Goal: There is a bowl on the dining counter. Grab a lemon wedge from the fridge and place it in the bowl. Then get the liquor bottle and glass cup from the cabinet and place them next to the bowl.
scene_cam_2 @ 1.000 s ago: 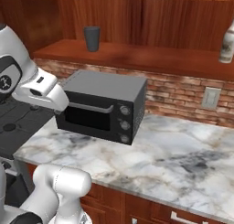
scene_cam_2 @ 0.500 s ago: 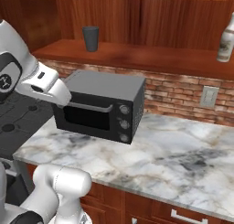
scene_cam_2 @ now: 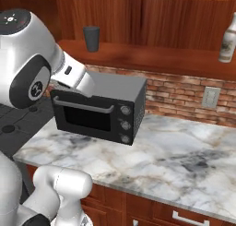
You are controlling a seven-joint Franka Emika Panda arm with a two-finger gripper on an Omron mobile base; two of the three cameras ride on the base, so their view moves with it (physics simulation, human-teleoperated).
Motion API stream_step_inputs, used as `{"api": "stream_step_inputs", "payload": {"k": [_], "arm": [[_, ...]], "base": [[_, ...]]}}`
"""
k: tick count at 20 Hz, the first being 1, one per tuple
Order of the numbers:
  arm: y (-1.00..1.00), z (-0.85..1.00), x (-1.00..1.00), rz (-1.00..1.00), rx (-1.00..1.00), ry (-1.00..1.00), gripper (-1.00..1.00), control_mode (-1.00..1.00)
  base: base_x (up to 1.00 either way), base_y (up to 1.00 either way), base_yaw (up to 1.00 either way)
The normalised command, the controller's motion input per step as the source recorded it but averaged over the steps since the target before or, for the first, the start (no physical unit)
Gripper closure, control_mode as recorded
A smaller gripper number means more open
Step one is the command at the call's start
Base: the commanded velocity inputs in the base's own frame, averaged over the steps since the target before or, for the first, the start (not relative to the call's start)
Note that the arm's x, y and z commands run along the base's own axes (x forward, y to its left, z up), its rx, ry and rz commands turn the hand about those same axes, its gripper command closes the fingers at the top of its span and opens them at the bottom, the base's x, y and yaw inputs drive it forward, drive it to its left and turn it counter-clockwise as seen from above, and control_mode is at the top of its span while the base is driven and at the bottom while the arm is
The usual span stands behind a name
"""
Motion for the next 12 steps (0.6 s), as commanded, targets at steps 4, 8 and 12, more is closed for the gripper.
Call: {"api": "stream_step_inputs", "payload": {"k": [4,8,12], "arm": [[-0.18,0.46,0.53,0.00,0.18,-0.15,-1.00,-1.00],[0.02,0.38,0.71,0.00,0.12,-0.05,-1.00,-1.00],[0.19,0.08,0.75,0.00,0.06,-0.01,-1.00,-1.00]], "base": [[0.00,0.00,0.00],[0.00,0.00,0.00],[0.00,0.00,0.00]]}}
